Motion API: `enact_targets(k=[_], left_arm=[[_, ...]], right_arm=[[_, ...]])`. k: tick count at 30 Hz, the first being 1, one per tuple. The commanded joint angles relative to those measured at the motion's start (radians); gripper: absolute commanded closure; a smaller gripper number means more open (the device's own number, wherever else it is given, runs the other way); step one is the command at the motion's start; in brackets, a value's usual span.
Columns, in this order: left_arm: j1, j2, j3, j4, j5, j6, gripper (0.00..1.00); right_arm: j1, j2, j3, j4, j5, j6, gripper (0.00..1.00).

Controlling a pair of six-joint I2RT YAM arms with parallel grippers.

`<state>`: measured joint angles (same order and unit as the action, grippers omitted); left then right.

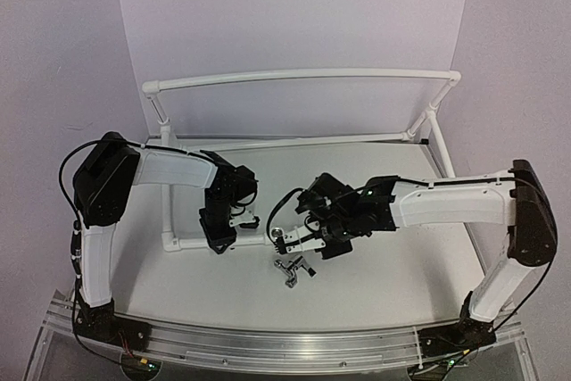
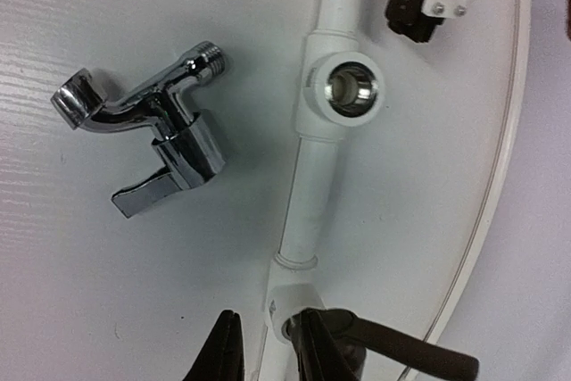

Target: Install the water faucets

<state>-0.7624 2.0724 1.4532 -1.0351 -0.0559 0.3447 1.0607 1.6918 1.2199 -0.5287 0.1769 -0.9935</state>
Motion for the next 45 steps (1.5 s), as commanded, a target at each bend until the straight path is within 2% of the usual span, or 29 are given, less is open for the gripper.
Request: enact_targets(k=[1, 16, 27, 32, 39, 45], left_arm=[[0.035, 0.022, 0.001, 0.162, 0.193, -0.244, 0.87], [0.035, 0.029, -0.006, 0.174, 0.197, -0.242, 0.88], [0.035, 0.044, 0.009, 0.165, 0.192, -0.244, 0.88], [0.035, 0.049, 0.022, 0.161, 0.191, -0.241, 0.88], [0.035, 0.052, 0.026, 0.154, 0.189, -0.245, 0.88], [0.035, 0.042, 0.022, 0.15, 0.184, -0.244, 0.88]], right_arm=[[-0.008, 0.073, 0.056, 0.055, 0.089, -0.043, 0.82], [-0.109, 0.212, 0.231, 0.122, 0.316, -0.087, 0.87], [-0.203, 0.126, 0.179, 0.051, 0.348, -0.167, 0.87], [-0.21, 0.072, 0.141, -0.091, 0.27, -0.159, 0.87], [-0.214, 0.06, 0.187, -0.355, 0.02, -0.12, 0.89], [-0.216, 0.079, 0.206, -0.41, -0.141, -0.033, 0.88]])
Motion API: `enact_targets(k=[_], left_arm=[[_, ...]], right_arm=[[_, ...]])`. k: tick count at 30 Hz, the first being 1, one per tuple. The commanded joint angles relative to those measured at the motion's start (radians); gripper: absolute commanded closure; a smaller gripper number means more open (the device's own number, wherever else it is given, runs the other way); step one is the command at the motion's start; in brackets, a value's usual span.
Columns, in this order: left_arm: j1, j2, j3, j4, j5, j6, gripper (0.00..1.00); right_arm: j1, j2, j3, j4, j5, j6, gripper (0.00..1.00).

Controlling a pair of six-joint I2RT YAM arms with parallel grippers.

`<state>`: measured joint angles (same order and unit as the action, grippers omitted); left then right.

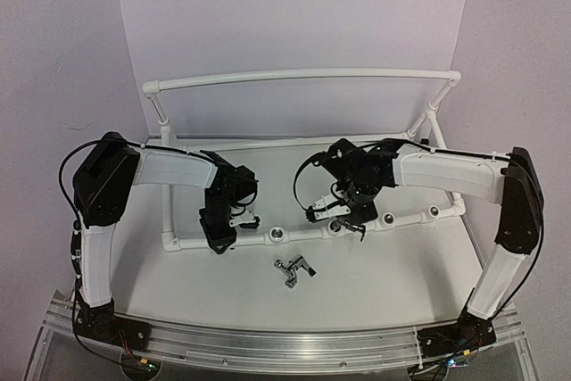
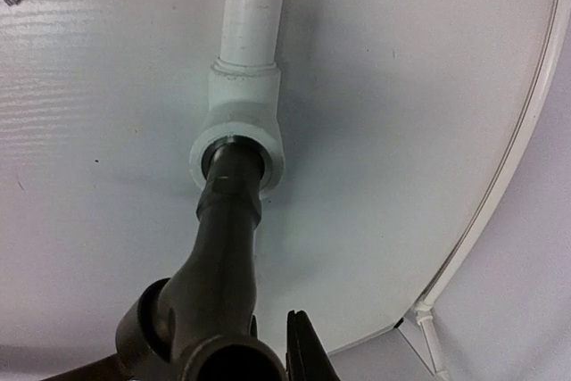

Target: Install the water faucets

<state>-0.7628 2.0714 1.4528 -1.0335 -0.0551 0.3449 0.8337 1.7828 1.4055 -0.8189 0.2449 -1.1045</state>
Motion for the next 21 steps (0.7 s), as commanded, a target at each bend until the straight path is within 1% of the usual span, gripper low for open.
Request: enact_targets(k=[1, 4, 7, 9, 12, 14, 19, 21], left_arm=[[0.036, 0.042, 0.022, 0.148, 0.183, -0.244, 0.88], [0.035, 0.042, 0.018, 0.149, 0.183, -0.244, 0.88], [0.036, 0.039, 0.015, 0.152, 0.184, -0.243, 0.88], [0.037, 0.039, 0.014, 0.158, 0.187, -0.242, 0.88], [0.037, 0.042, 0.013, 0.161, 0.19, -0.244, 0.88], [0.037, 0.044, 0.01, 0.164, 0.194, -0.244, 0.88], [0.037, 0.043, 0.007, 0.166, 0.196, -0.243, 0.88], [0.037, 0.038, 0.001, 0.169, 0.196, -0.243, 0.88]], right_arm=[[0.011, -0.017, 0.015, -0.113, -0.228, 0.092, 0.88], [0.008, -0.046, -0.002, -0.057, -0.276, 0.162, 0.86], [-0.007, -0.115, -0.047, 0.01, -0.315, 0.218, 0.84], [-0.023, -0.17, -0.084, 0.064, -0.32, 0.229, 0.84], [-0.083, -0.236, -0.13, 0.138, -0.328, 0.226, 0.82], [-0.115, -0.255, -0.17, 0.182, -0.299, 0.201, 0.8], [-0.165, -0.255, -0.269, 0.339, -0.207, 0.173, 0.81], [-0.176, -0.244, -0.279, 0.357, -0.206, 0.174, 0.81]])
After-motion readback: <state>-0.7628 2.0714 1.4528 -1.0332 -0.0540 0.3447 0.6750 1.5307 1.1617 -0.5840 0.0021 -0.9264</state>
